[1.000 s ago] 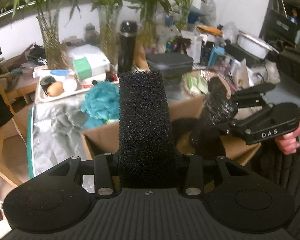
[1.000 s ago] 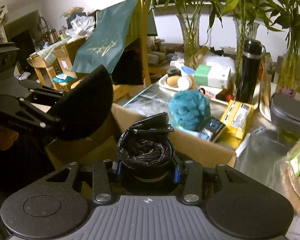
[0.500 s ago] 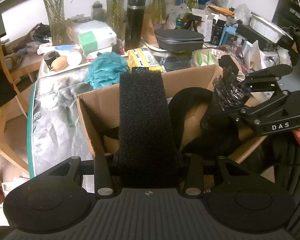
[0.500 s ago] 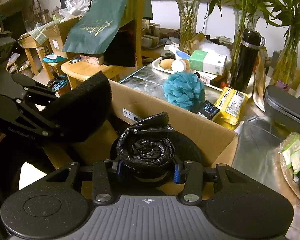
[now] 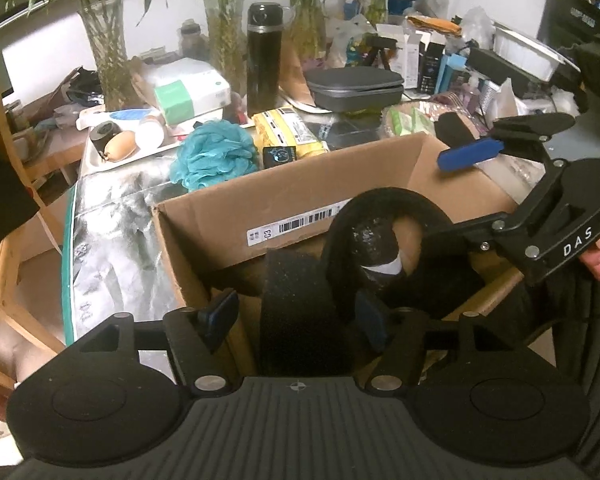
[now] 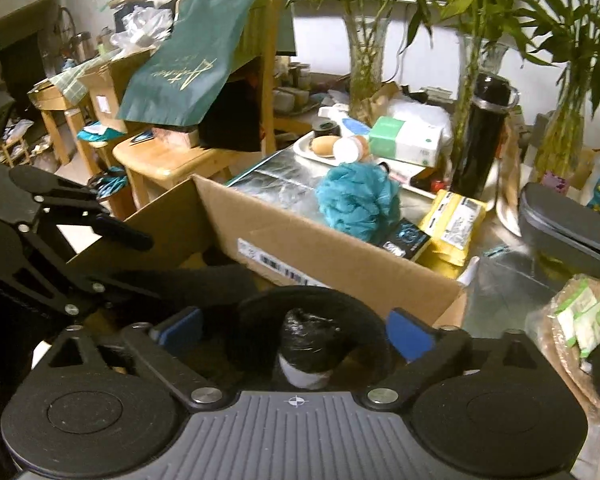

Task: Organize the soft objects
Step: 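Lower the sponge into the box and open the left gripper while the right gripper releases the roll inside, then move the left gripper to the teal mesh pouf while the right gripper moves to the white plastic spoon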

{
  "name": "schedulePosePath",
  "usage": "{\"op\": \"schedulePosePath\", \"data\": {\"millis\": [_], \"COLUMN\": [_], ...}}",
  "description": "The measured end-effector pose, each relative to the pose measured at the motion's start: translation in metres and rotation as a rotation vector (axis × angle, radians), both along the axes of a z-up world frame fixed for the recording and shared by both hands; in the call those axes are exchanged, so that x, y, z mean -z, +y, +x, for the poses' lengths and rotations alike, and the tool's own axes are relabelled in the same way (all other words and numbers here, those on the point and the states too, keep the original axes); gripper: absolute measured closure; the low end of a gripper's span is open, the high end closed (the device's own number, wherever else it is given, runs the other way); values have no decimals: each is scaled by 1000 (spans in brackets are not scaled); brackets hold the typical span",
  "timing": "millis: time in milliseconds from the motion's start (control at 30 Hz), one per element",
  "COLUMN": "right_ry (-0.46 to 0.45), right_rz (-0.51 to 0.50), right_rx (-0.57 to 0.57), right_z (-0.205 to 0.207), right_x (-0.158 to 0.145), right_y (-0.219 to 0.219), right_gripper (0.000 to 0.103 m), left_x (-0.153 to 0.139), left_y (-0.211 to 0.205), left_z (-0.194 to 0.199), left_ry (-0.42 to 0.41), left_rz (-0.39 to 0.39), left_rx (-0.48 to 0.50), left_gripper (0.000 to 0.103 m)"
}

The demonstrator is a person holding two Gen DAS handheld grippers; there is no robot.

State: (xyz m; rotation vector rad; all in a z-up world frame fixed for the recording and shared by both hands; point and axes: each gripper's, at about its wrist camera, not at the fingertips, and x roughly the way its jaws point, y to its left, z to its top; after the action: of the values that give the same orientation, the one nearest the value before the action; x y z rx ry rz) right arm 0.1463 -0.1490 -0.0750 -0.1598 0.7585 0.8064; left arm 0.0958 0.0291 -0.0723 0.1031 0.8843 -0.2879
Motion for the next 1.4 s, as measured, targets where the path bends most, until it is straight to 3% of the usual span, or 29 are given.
{"op": "schedulePosePath", "data": {"millis": [567, 900, 1400], "right_ry": [3, -74, -76], "right_rz": [50, 78, 80], "right_rx": [84, 187, 268], "right_z": [9, 14, 28], "right_x": [-3, -7, 2], "right_y": [-10, -20, -24], "right_gripper": [0, 0, 0], "left_x": [-16, -20, -21], "left_y": [10, 17, 34], "left_z": [1, 6, 29], "left_ry": [-66, -92, -134], "left_rz": [-95, -100, -91], "left_rx": [-53, -74, -128], "left_gripper": [39, 39, 39]}}
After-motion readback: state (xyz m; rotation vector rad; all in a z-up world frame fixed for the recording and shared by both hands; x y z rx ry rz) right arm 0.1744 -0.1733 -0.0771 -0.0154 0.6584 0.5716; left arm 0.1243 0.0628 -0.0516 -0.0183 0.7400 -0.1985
